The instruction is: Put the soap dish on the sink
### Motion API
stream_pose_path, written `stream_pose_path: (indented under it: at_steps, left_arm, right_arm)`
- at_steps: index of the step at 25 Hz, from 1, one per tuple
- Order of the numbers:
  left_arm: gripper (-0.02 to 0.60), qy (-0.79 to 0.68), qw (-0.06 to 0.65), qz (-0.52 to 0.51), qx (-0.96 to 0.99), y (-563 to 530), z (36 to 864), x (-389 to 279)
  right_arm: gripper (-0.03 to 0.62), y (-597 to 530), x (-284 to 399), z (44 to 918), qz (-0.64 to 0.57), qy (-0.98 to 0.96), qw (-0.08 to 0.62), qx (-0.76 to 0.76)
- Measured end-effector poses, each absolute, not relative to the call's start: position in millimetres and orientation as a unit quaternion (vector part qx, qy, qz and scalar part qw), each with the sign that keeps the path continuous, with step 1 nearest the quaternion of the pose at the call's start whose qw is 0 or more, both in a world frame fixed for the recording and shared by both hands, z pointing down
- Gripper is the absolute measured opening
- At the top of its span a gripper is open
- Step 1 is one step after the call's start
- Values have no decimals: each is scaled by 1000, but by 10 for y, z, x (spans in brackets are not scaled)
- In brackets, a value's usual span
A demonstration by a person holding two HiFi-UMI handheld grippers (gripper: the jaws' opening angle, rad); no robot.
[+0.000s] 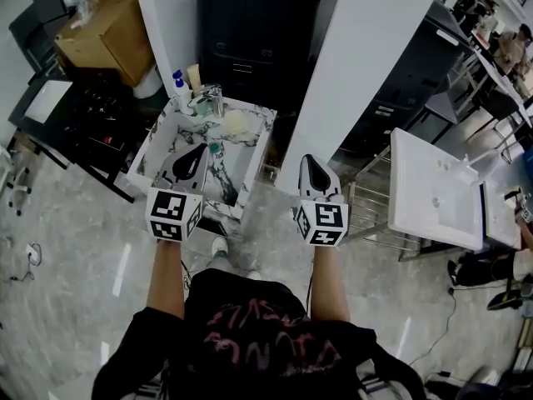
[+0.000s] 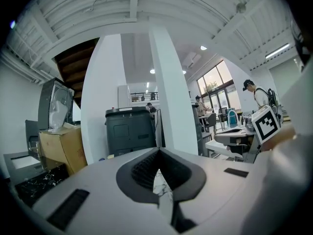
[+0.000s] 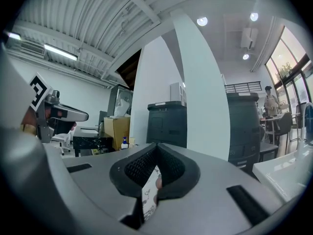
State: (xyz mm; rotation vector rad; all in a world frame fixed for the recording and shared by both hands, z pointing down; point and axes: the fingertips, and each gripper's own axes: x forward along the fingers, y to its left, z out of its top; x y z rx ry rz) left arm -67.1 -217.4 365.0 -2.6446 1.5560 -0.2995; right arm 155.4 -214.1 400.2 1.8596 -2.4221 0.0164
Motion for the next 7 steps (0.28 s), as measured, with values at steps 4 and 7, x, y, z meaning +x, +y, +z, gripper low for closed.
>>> stream_pose_path:
  at_steps: [4,7]
  left_arm:
    - [14,509,28,-95,-855,-2148,3646,-739]
    - [14,512,30,-94,-853,-2128,3640,-761]
  right_arm:
    - [14,-2127,1489,3974,-1,-797,42,602]
    - [14,-2127,1486,3970,-3,-798,44,601]
